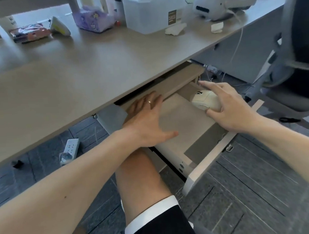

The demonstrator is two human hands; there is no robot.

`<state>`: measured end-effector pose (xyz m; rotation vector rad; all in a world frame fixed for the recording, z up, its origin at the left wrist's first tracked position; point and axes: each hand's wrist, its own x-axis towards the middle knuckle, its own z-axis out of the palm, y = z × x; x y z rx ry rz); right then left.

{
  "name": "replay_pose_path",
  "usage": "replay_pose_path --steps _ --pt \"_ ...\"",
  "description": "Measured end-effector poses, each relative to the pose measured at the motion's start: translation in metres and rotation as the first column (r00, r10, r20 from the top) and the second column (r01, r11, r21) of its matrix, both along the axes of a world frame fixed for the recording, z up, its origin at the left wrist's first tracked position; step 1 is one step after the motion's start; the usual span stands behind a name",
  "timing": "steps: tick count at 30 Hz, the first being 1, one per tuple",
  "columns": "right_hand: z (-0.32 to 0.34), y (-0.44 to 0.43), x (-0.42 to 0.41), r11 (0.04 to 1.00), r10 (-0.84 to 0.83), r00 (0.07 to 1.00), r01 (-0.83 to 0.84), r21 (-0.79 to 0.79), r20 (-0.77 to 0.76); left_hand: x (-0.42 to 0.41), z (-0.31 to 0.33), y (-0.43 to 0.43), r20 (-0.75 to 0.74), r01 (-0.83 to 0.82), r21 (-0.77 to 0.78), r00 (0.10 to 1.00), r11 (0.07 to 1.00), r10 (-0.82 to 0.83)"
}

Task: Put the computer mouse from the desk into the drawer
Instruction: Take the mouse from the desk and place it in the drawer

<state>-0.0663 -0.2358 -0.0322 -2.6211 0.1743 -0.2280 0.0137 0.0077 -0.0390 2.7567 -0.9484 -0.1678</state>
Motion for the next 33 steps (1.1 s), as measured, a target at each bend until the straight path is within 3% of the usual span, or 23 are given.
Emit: replay_pose_path --steps 6,14,33 --pt "-0.018 0.009 0.021 0.999 -0.047 0.98 0.05 0.012 -0.191 0.005 -0.015 0.0 0.187 -0.063 -0.047 0.98 0.997 0.071" --pt "-0.044 0.016 0.059 0.998 -0.054 0.916 0.06 0.003 -0.397 0.008 -0.019 0.001 0.263 -0.05 0.002 0.964 0.999 0.048" --pt "-0.083 0.021 0.074 0.984 -0.067 0.853 -0.029 -0.175 -0.517 0.011 -0.026 0.002 0.322 -0.033 0.032 0.946 0.999 0.021"
